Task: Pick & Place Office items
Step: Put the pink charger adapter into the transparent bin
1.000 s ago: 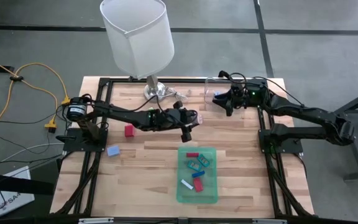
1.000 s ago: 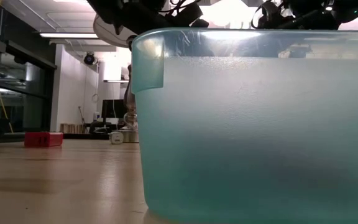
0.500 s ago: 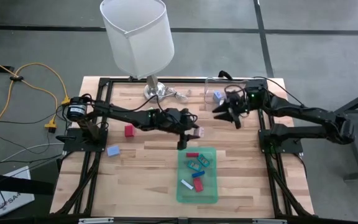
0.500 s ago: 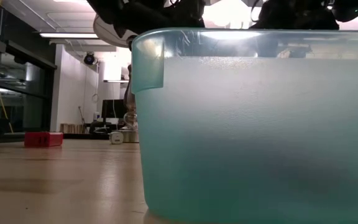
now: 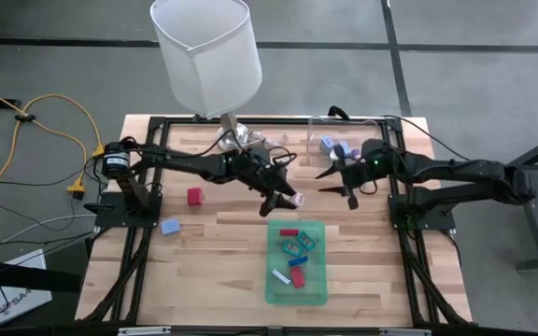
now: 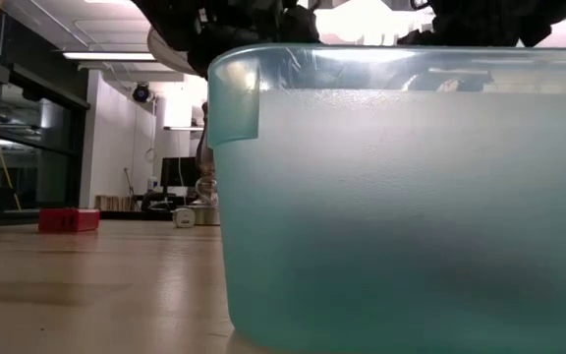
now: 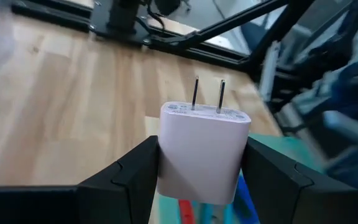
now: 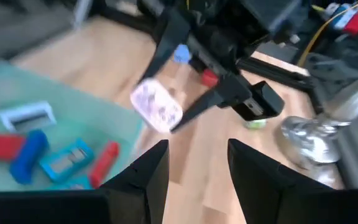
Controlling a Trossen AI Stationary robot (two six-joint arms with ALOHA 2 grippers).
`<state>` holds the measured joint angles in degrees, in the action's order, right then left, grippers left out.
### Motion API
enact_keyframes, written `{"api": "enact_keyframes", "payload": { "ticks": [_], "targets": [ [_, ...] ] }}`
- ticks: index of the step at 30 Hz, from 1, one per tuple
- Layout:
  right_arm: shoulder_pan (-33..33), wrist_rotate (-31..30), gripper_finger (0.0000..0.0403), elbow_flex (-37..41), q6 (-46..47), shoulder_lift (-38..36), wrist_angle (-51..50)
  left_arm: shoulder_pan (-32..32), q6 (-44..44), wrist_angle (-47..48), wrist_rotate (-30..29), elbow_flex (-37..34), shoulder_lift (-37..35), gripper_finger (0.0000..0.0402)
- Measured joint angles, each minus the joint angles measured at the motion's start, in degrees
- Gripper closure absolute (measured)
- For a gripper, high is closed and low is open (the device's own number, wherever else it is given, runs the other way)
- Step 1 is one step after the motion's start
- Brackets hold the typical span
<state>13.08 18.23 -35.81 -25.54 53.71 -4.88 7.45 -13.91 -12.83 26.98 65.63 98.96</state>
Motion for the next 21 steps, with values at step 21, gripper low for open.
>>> {"api": "enact_keyframes", "payload": {
  "ticks": [21],
  "targets": [
    [-12.7,-19.82,0.0248,0.0,7.96,3.89,1.67,-0.48,0.2,-8.34,-4.72,-0.05,0.0,0.0205]
  ]
}}
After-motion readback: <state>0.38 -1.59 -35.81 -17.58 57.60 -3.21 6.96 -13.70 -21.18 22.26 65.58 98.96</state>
